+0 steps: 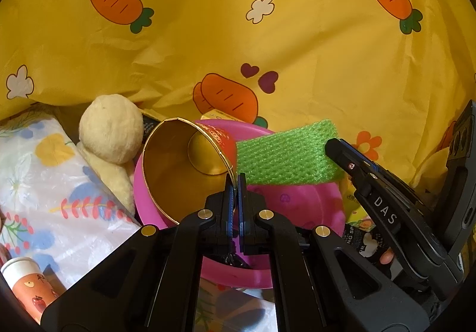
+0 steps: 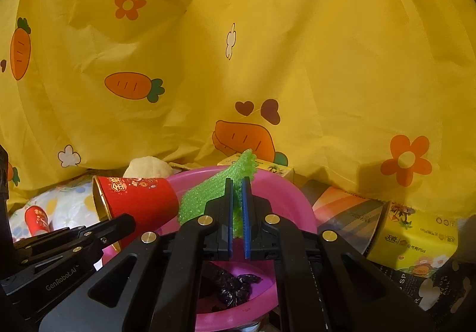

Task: Collect trash
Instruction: 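Carry the green mesh and red cup up over the pink bucket, then open both tools to drop the mesh and cup into the bucket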

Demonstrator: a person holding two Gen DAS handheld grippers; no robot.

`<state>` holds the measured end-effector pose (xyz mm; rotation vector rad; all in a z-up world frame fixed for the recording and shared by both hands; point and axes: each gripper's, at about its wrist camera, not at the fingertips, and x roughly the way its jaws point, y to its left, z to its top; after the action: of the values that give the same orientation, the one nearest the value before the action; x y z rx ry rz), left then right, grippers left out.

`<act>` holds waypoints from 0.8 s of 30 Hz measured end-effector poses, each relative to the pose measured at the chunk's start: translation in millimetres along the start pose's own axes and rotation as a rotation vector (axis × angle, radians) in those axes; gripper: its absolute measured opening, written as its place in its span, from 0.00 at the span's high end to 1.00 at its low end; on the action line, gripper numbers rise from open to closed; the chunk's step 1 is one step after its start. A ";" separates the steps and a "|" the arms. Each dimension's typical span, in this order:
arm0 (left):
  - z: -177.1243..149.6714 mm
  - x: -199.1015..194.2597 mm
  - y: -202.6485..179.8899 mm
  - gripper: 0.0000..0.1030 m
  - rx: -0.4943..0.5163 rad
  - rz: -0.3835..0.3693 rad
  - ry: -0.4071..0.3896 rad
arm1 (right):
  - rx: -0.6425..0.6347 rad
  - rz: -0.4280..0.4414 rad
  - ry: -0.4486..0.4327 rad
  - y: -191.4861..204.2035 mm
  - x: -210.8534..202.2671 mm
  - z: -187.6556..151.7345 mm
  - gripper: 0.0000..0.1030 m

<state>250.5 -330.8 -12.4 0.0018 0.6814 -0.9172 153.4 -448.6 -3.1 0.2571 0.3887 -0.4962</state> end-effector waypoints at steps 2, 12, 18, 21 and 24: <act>-0.5 1.7 1.4 0.98 -0.007 0.005 0.005 | 0.000 0.007 0.003 0.3 1.3 -0.4 0.94; -4.1 -5.1 17.2 0.32 -0.067 0.078 -0.036 | 0.020 0.019 0.025 -5.8 9.2 -2.3 0.75; -5.4 -21.8 24.5 0.16 -0.087 0.158 -0.087 | 0.020 0.019 0.033 -4.2 5.6 -7.5 0.48; -8.5 -32.0 23.7 0.14 -0.081 0.181 -0.102 | 0.003 0.017 0.030 0.9 0.7 -10.9 0.37; -13.5 -42.7 21.1 0.13 -0.070 0.209 -0.114 | -0.003 0.020 0.028 5.0 -4.5 -13.7 0.28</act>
<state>240.8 -282.7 -5.8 -0.0406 0.5950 -0.6866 148.2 -437.9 -12.7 0.2651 0.4134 -0.4733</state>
